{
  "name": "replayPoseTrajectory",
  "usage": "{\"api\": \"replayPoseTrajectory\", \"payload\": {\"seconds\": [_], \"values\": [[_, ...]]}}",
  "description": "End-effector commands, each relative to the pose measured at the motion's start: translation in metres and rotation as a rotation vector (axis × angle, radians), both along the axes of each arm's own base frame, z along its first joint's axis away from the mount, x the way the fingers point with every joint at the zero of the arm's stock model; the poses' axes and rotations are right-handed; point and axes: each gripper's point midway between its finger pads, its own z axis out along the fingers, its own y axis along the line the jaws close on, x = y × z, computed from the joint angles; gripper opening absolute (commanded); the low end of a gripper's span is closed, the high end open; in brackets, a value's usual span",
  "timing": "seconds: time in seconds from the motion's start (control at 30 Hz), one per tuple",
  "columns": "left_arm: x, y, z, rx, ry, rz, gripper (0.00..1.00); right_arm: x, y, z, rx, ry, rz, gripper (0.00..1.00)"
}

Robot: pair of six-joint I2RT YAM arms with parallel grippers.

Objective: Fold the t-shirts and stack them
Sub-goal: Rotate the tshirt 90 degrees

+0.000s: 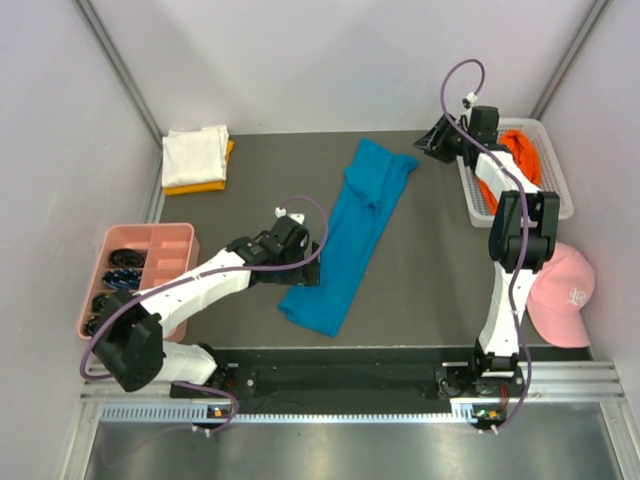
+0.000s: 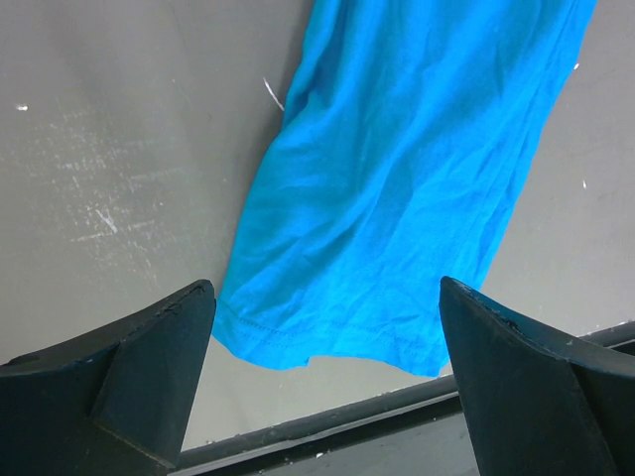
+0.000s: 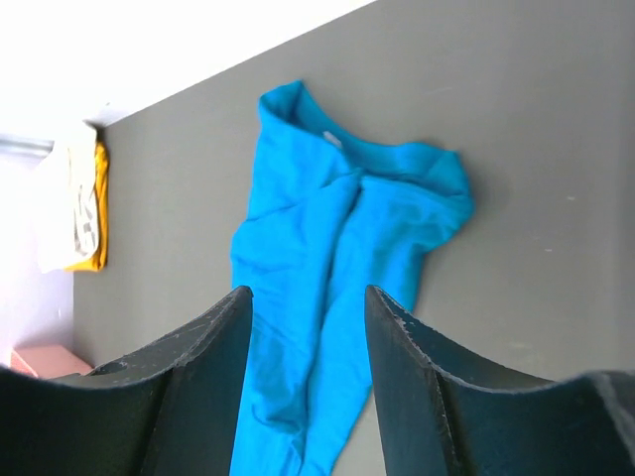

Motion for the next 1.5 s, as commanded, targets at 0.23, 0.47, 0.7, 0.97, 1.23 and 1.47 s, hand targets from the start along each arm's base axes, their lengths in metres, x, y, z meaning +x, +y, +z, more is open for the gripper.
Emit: {"api": "replayPoseTrajectory", "payload": {"seconds": [0.23,0.47,0.7,0.97,1.23,1.47], "values": [[-0.004,0.005,0.005,-0.029,-0.051,-0.003,0.99,-0.027,0.022,-0.026,0.051,0.046,0.087,0.5],[-0.004,0.003,0.003,-0.033,-0.044,-0.007,0.99,-0.04,-0.005,-0.048,-0.2,0.149,-0.069,0.5],[-0.003,0.001,0.001,-0.036,-0.039,-0.017,0.99,-0.048,-0.068,-0.069,-0.488,0.274,-0.295,0.5],[-0.004,0.002,0.0,-0.027,-0.038,-0.018,0.99,-0.045,-0.083,-0.077,-0.529,0.302,-0.336,0.5],[-0.003,0.001,-0.002,-0.031,-0.039,-0.02,0.99,-0.048,-0.027,-0.062,-0.369,0.191,-0.123,0.5],[0.002,-0.004,-0.002,-0.031,-0.044,-0.029,0.99,-0.076,-0.002,-0.04,-0.277,0.164,-0.044,0.5]]}}
